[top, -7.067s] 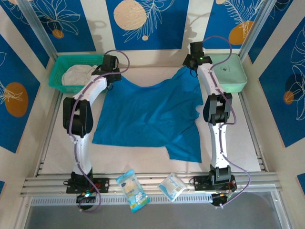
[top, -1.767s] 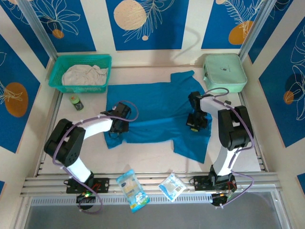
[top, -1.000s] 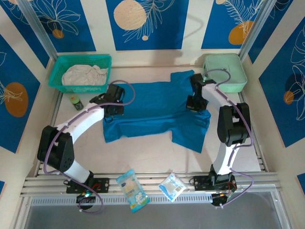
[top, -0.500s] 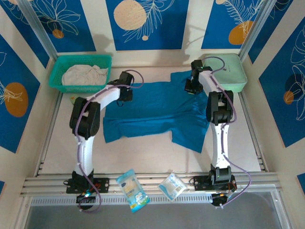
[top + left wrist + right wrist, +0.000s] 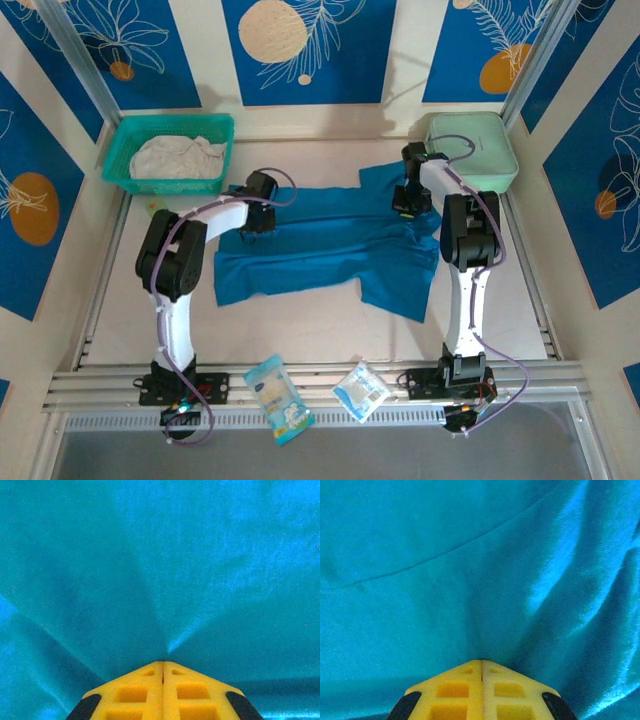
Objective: Fold and stack the t-shirts
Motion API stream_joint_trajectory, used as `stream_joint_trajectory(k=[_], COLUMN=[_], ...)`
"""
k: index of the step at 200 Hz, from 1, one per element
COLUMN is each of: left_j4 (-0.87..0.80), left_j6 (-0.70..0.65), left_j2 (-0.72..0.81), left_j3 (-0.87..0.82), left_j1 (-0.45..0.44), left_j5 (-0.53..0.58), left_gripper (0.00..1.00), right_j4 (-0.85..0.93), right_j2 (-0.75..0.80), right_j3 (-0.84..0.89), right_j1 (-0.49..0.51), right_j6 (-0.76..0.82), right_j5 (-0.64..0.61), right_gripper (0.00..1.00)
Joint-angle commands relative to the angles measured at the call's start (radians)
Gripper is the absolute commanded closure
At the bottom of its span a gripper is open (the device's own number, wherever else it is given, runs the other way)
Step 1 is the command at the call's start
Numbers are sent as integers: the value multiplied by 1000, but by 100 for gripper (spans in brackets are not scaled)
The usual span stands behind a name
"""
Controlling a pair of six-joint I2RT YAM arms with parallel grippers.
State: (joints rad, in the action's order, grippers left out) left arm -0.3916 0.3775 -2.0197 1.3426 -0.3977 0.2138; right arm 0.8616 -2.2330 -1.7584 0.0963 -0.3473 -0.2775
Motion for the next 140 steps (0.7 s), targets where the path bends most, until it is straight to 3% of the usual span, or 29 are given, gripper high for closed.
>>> stream_joint_trajectory(k=[1,49,94,140], left_j4=[-66,2,-18,-174], left_j6=[50,134,176,141], left_j2=[32,128,218,352], left_j3=[-128,-298,-352,-247], left_j1=[-37,-92,-113,-112], left_j5=[-49,-92,-102,-20], left_gripper=[92,92,91,67], right_j4=[32,-5,-25,3], right_j2=[30,110,128,176], right_j3=[125,292,335,278], right_j1=[1,2,-7,-6], right_j6=[-7,-19,-20,-7], right_j5=[-81,-139,-124,-77], right_gripper=[100,100,100,100])
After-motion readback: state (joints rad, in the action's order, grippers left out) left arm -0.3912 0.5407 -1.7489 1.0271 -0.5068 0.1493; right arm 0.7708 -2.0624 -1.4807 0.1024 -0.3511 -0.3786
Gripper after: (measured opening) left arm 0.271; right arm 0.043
